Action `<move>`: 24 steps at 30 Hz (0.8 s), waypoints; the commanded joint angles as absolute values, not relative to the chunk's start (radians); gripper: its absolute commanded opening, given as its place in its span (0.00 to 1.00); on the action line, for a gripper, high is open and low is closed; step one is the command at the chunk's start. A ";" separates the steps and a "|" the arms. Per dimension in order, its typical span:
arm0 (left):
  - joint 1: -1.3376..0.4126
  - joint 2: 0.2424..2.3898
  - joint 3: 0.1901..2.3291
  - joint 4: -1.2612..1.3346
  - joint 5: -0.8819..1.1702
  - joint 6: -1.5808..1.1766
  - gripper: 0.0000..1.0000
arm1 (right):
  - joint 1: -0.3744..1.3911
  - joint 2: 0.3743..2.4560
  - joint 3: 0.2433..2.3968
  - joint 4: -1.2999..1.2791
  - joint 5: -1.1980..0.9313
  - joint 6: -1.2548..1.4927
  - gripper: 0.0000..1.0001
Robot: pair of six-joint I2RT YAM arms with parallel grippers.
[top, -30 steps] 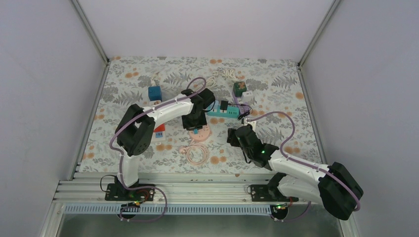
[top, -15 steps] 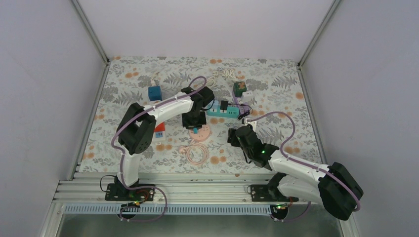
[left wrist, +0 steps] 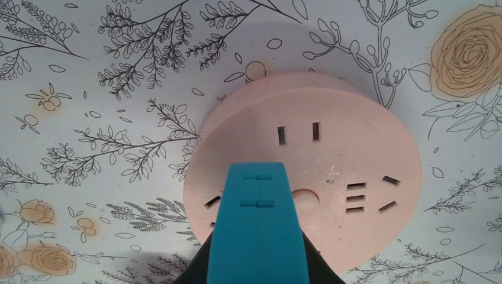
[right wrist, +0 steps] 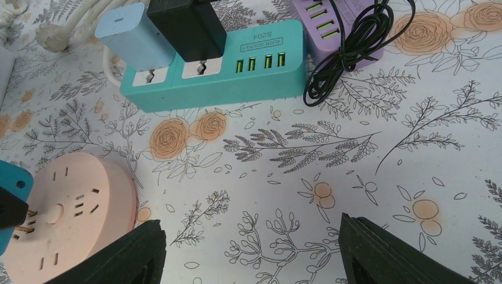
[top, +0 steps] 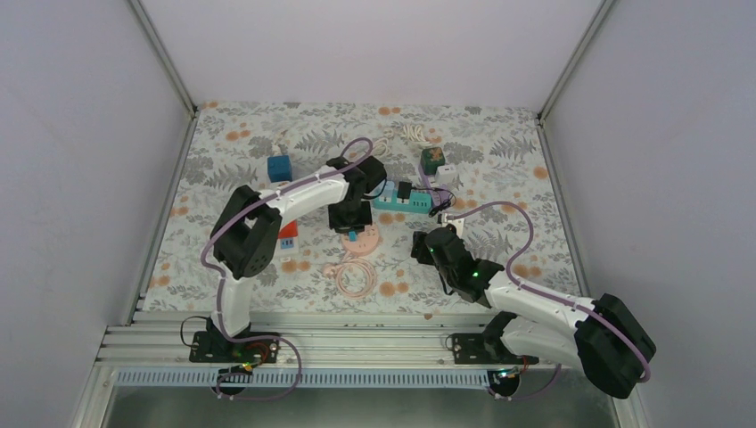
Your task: Insert the plug
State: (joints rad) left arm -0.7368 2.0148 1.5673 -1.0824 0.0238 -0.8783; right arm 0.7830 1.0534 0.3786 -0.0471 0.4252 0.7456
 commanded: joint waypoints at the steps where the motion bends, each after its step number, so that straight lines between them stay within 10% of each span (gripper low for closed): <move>1: -0.711 2.158 1.533 -1.031 0.026 -0.836 0.02 | 0.775 1.042 0.365 -0.048 0.477 0.765 0.76; 24: -0.732 2.055 1.359 -0.936 -0.006 -0.954 0.02 | 0.773 1.048 0.367 -0.044 0.477 0.764 0.76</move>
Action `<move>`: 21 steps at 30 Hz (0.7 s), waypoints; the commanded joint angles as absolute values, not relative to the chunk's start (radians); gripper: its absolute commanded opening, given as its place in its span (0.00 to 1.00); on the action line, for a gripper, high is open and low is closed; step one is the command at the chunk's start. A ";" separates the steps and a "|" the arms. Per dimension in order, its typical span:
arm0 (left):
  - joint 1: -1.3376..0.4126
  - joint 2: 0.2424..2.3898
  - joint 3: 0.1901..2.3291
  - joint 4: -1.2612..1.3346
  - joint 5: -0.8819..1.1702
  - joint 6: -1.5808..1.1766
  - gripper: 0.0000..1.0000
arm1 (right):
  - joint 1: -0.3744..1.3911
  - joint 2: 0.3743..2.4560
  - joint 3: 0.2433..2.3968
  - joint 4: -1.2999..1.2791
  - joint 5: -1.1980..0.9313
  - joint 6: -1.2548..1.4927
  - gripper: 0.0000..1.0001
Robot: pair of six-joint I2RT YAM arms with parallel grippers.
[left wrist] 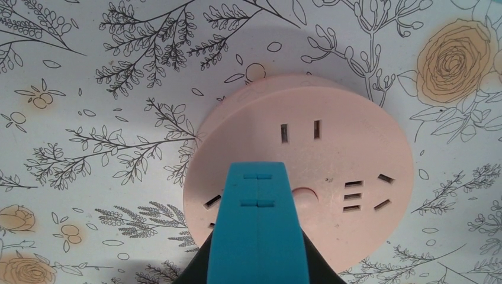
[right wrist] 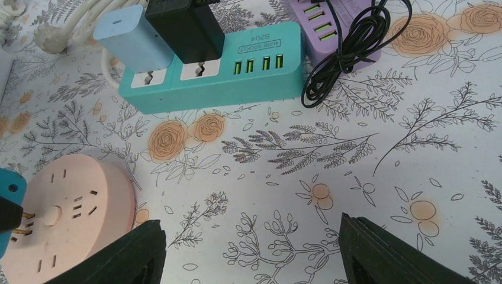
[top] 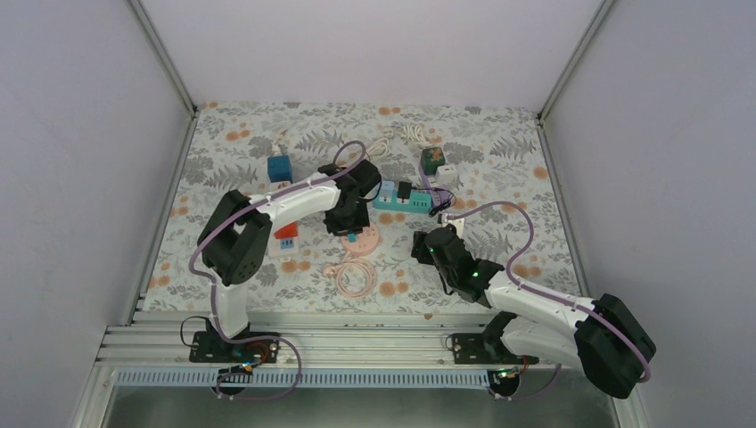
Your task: Insert the plug
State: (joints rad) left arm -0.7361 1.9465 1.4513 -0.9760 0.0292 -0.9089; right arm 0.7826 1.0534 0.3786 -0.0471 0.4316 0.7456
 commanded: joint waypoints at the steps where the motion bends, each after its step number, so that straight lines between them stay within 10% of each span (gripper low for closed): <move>1: -0.731 2.057 1.367 -0.940 0.000 -0.945 0.02 | 0.772 1.049 0.367 -0.043 0.476 0.764 0.76; 21: -0.702 2.116 1.392 -0.951 0.001 -0.839 0.02 | 0.771 1.015 0.329 0.062 0.326 0.669 0.75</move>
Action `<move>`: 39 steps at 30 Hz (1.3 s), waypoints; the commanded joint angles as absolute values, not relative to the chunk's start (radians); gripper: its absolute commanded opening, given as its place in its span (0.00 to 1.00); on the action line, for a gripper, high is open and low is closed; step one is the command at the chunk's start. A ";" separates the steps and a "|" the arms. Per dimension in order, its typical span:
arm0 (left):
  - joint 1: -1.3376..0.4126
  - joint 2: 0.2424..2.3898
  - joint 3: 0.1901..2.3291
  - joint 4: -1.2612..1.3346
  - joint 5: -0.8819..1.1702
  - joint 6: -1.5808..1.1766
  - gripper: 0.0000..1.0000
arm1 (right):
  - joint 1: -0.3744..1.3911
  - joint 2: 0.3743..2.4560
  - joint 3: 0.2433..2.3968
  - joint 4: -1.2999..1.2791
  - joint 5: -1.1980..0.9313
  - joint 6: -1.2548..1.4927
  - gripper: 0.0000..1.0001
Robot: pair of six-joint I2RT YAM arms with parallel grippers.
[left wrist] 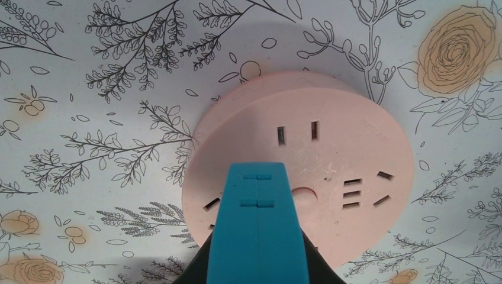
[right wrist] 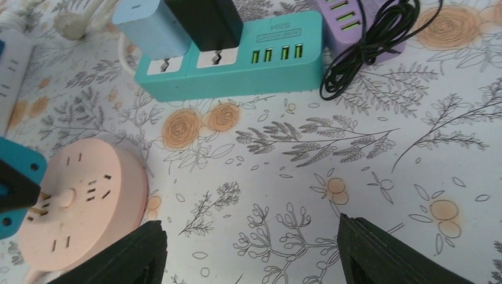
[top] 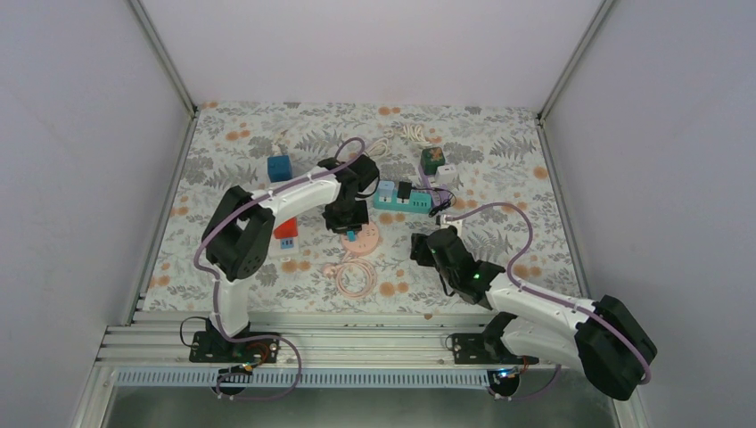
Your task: Insert the plug
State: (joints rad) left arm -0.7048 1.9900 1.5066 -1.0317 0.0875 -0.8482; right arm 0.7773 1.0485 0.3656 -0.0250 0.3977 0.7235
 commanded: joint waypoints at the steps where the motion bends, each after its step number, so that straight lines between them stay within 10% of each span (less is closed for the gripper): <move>1: -0.703 2.111 1.393 -0.952 0.001 -0.832 0.02 | 0.772 1.011 0.323 0.090 0.290 0.649 0.73; 10: -0.688 2.083 1.496 -1.032 -0.102 -0.628 0.02 | 0.774 1.143 0.374 0.221 -0.048 0.525 0.46; 39: -0.586 2.099 1.511 -1.052 0.003 -0.327 0.02 | 0.776 1.182 0.390 0.200 0.042 0.570 0.49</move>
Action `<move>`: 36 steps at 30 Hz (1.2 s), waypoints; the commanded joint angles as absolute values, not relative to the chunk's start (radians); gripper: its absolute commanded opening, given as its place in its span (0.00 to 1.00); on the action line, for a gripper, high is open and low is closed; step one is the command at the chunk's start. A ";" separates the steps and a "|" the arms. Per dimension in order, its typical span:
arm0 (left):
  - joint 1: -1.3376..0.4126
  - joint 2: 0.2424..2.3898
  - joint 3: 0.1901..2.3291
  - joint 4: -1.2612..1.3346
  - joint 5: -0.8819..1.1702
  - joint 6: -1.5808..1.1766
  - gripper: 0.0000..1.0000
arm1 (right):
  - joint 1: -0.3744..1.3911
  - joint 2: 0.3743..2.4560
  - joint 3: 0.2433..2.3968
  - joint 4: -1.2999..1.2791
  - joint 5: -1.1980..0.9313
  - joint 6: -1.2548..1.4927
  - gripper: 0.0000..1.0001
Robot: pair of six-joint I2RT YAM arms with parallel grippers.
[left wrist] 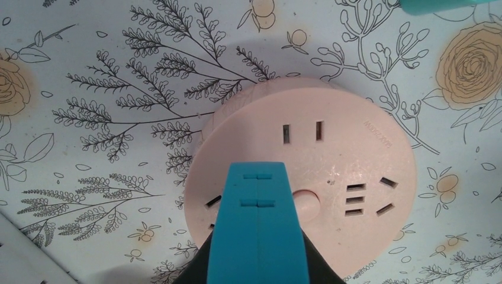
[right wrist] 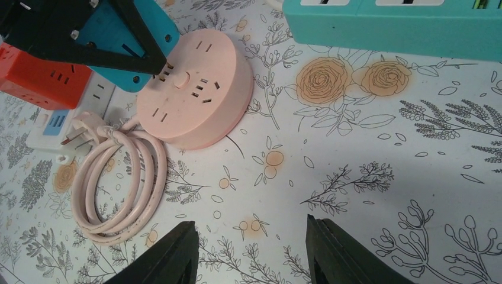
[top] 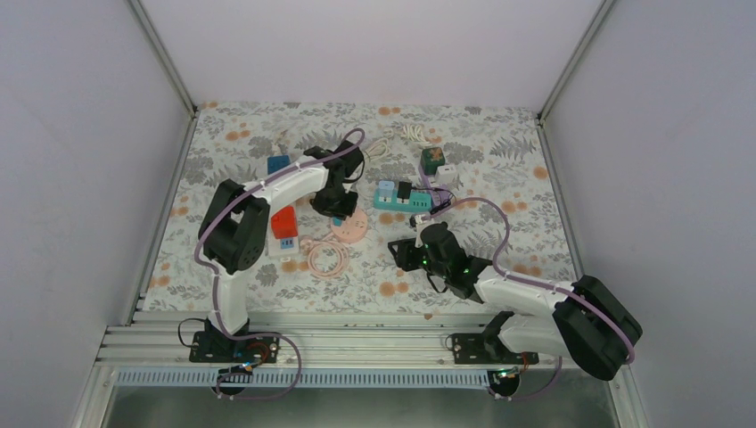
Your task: Insert the plug
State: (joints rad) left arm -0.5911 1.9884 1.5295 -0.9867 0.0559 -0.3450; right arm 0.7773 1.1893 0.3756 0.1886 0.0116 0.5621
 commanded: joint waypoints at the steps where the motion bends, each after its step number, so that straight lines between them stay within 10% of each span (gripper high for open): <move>1: -0.586 2.108 1.515 -1.057 0.001 -0.327 0.02 | 0.776 1.181 0.389 0.199 0.044 0.570 0.49; 29: -0.597 2.124 1.454 -0.989 -0.065 -0.390 0.03 | 0.773 1.196 0.386 0.191 0.084 0.579 0.52; 36: -0.597 1.995 1.611 -1.041 -0.037 -0.379 0.55 | 0.773 1.174 0.380 0.187 0.093 0.586 0.53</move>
